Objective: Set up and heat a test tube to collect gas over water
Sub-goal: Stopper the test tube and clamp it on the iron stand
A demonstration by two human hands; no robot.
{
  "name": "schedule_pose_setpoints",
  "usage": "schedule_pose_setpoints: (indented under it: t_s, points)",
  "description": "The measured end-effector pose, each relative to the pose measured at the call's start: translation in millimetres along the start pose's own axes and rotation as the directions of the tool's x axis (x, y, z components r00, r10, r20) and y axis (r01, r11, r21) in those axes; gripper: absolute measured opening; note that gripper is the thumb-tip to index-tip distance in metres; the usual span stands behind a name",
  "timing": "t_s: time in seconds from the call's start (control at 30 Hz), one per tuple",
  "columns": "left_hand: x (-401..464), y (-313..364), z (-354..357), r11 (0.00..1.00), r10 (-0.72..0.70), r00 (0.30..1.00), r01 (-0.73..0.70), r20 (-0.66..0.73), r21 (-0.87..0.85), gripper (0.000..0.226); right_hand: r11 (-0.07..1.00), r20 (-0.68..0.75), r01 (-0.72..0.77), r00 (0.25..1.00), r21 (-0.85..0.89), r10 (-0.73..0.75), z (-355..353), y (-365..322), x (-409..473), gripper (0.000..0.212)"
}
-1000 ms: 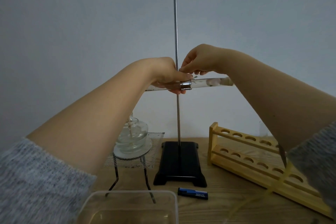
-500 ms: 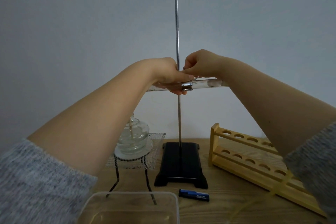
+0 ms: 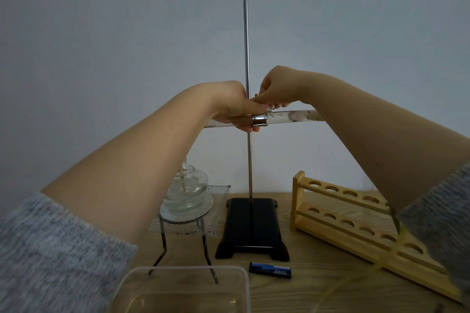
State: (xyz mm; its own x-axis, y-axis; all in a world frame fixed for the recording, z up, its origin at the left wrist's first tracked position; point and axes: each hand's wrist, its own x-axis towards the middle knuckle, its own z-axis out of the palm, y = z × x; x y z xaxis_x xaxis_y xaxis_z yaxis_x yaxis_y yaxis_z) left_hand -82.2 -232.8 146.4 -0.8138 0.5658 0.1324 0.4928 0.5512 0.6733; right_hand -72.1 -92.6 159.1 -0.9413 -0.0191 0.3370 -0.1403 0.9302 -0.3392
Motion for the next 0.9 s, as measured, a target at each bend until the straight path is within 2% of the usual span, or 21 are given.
schedule_pose_setpoints:
  t_s: [0.23, 0.43, 0.5, 0.57, 0.63, 0.73, 0.8, 0.9]
  points:
    - [4, -4, -2, 1.0, -0.003, 1.0, 0.002, 0.019, 0.019, 0.041, 0.998, -0.088, 0.025, 0.996, 0.056, -0.02, 9, 2, 4, 0.034]
    - [6, -5, -3, 1.0, 0.006, 1.0, -0.006, 0.02, 0.003, 0.041, 0.992, -0.071, -0.002, 0.997, 0.128, 0.011, 9, 8, 2, 0.029]
    - [3, -5, -3, 0.999, 0.014, 1.0, -0.015, 0.016, 0.051, 0.041, 0.978, -0.055, -0.031, 0.998, 0.205, 0.043, 9, 11, -6, 0.032]
    - [0, -5, -3, 0.978, 0.045, 0.999, -0.039, -0.027, 0.206, 0.042, 0.963, -0.028, -0.051, 0.998, 0.265, 0.06, 7, 15, -12, 0.043]
    - [-2, -7, -2, 0.931, 0.1, 0.989, -0.053, -0.113, 0.362, 0.047, 0.969, -0.024, -0.056, 0.998, 0.241, 0.064, 4, 16, -16, 0.049]
    - [-6, -9, -2, 0.9, 0.177, 0.963, -0.074, -0.205, 0.431, 0.049, 0.994, -0.016, -0.041, 0.999, 0.102, 0.043, -5, 17, -24, 0.048]
    - [-12, -13, -4, 0.896, 0.197, 0.955, -0.084, -0.222, 0.436, 0.04, 0.998, 0.023, -0.026, 0.999, 0.056, 0.024, -10, 19, -33, 0.045]
    - [-22, -21, -12, 0.928, 0.147, 0.968, -0.063, -0.205, 0.368, 0.031, 0.999, 0.08, 0.007, 0.997, 0.041, -0.01, -15, 22, -46, 0.037]
